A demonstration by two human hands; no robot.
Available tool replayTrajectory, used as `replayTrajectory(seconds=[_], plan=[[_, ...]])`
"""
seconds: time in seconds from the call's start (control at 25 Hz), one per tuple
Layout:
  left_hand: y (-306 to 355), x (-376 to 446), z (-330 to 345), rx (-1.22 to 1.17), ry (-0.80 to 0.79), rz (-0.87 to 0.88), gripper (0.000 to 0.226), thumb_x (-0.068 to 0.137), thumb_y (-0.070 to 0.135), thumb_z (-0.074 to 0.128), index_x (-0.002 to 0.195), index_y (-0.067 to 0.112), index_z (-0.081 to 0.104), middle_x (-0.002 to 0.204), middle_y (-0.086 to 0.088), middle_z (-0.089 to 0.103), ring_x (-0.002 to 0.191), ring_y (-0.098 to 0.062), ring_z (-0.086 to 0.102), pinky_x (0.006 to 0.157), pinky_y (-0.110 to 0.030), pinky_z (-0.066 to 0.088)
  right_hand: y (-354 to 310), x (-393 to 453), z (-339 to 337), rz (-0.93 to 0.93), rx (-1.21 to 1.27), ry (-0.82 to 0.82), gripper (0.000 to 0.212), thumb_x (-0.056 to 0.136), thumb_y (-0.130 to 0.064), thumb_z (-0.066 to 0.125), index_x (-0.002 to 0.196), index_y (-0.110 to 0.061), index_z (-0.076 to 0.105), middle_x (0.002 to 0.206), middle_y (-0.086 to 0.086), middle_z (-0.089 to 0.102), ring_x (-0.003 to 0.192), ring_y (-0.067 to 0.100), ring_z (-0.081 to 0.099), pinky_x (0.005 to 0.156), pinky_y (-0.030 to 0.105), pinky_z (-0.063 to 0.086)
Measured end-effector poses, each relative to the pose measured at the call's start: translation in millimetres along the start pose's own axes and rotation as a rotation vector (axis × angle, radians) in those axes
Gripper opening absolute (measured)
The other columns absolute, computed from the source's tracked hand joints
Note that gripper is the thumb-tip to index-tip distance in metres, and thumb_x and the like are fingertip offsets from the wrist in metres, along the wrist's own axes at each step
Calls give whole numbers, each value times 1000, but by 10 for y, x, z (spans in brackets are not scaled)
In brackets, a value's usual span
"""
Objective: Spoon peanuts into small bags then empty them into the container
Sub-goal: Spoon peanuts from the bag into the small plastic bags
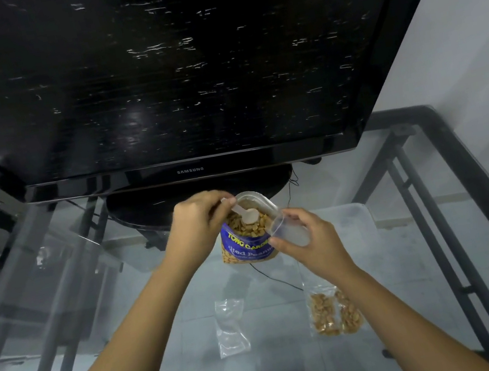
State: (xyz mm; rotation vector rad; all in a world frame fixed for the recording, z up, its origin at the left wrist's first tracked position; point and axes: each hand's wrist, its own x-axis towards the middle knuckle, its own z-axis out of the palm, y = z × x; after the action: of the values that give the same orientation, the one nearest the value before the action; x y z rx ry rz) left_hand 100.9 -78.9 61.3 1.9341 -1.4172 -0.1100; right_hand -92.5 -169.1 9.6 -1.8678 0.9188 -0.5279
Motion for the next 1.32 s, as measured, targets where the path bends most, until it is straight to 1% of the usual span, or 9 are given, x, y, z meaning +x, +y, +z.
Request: replayTrajectory(seconds=[0.12, 0.4, 0.48, 0.6, 0.8, 0.88, 1.04, 1.24, 1.32], plan=[[-67, 41, -29, 165, -21, 175, 30, 88, 29, 51, 86, 5, 69, 74, -6, 68, 65, -17, 62, 59, -21, 44, 17, -1, 8, 3, 5, 3, 47, 71, -37, 77, 112, -26, 57, 107, -17, 62, 103, -9, 54, 79, -1, 37], [-268, 156, 105, 45, 19, -324, 21, 91, 20, 56, 94, 5, 70, 72, -11, 67, 65, -21, 58, 61, -24, 40, -6, -20, 1, 1, 7, 10, 43, 71, -34, 78, 109, -28, 58, 107, -16, 62, 103, -9, 54, 78, -2, 36], [-313, 174, 73, -58, -96, -335, 19, 91, 19, 56, 95, 7, 70, 74, -7, 67, 69, -18, 62, 61, -22, 44, -24, -21, 5, 3, 9, 1, 43, 72, -34, 77, 110, -28, 58, 107, -15, 62, 104, -9, 54, 78, -2, 37], [-365, 130, 62, -121, -344, -201, 16, 92, 21, 55, 93, 13, 69, 78, -3, 70, 75, -9, 66, 67, -24, 51, -39, -22, 10, 15, 3, -3, 42, 72, -36, 77, 109, -28, 57, 107, -16, 62, 103, -9, 54, 78, -1, 38], [-281, 159, 200, -296, -60, -634, 22, 92, 21, 55, 79, 7, 67, 62, -3, 64, 63, -13, 59, 64, -26, 48, -41, -47, -7, 23, -10, -7, 44, 71, -37, 77, 109, -27, 58, 104, -22, 60, 99, -16, 52, 77, -2, 37], [-265, 178, 220, -355, -64, -701, 23, 91, 22, 55, 78, 7, 67, 60, -2, 63, 62, -11, 57, 62, -25, 47, -47, -50, -12, 27, -2, -15, 45, 71, -37, 77, 110, -27, 57, 102, -26, 57, 99, -18, 50, 77, -2, 37], [-337, 211, 236, -536, -4, -851, 22, 91, 21, 57, 76, 9, 66, 61, -5, 61, 62, -13, 57, 61, -23, 47, -42, -36, -30, 61, 53, 37, 47, 72, -38, 76, 113, -26, 56, 105, -20, 59, 103, -5, 54, 78, 1, 40], [-398, 194, 150, -616, 87, -978, 20, 92, 21, 55, 77, 8, 62, 62, -4, 56, 48, -8, 47, 34, -12, 35, -85, 33, -114, 47, 30, 97, 58, 71, -37, 77, 122, -26, 52, 104, -23, 55, 100, -5, 53, 77, 0, 41], [-430, 205, 79, -666, 138, -995, 22, 92, 18, 55, 72, 9, 59, 61, -5, 53, 44, -8, 46, 35, -13, 37, -111, 91, -136, 10, -55, 68, 59, 69, -40, 77, 121, -25, 53, 107, -18, 55, 98, -4, 53, 76, 0, 39]])
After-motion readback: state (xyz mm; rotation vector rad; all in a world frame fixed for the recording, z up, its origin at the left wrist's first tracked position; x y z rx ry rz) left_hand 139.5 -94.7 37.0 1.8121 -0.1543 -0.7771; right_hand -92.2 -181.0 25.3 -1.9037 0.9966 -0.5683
